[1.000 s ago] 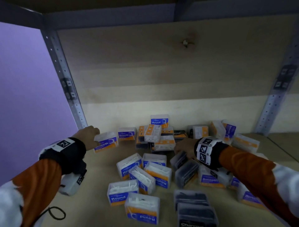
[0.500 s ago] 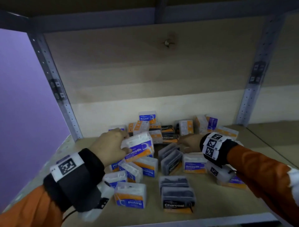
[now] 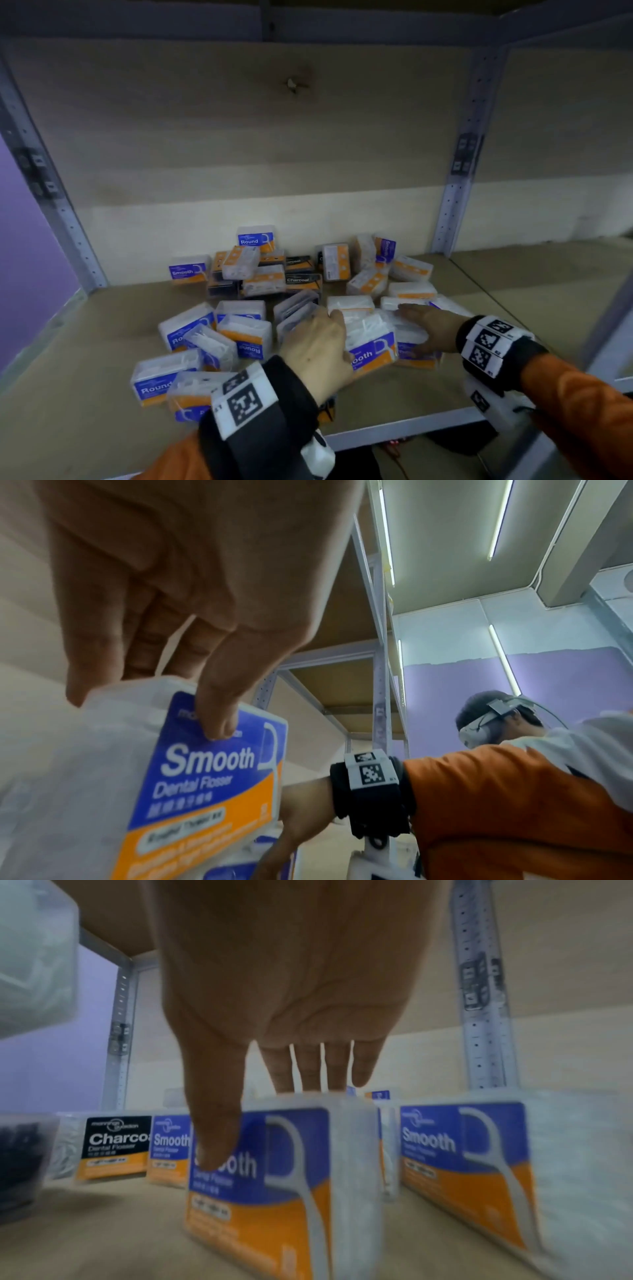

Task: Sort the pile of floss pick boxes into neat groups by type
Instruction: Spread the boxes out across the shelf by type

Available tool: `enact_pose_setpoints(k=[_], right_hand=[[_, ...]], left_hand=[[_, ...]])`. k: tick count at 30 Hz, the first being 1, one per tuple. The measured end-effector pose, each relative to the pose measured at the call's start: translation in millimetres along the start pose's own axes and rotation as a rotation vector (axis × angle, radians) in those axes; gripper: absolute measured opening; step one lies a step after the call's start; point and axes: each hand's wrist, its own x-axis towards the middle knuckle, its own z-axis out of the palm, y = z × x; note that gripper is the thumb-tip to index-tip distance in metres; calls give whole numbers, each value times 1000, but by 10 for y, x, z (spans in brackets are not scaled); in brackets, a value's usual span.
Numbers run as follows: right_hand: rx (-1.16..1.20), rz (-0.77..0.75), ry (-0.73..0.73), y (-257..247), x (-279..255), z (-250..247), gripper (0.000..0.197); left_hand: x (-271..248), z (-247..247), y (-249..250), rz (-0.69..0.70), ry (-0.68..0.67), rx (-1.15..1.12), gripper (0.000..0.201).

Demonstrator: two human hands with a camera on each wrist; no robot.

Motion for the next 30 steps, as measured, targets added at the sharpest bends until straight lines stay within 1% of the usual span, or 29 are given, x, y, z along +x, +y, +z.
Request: enact_pose_setpoints(k=[3,6,11,16,20,23,27,30], right_hand=[[32,-1,31,66,-70,111,90],[45,-13,62,88,-108,190,88],[67,-6,66,60,-112,271,87],[73,-4,82,59,-121,313,87],[69,-14,93,70,-122,328,86],[62,-23,92,73,-120,332,86],[48,-32,80,68,-137,318,86],[55,-45,41,65,-146,275,86]], left_hand=[[29,166,197,0,-77,20,40],[72,301,316,-6,-135,69,44],[176,482,399,-100,-205,131,49],[290,617,424,-198,-250,140,41],[351,695,430,-246,-243,114,41],[399,717,431,-246,-237,105,40],[449,721,391,-198,-244,145,39],[480,710,329,-156,-255,180,38]])
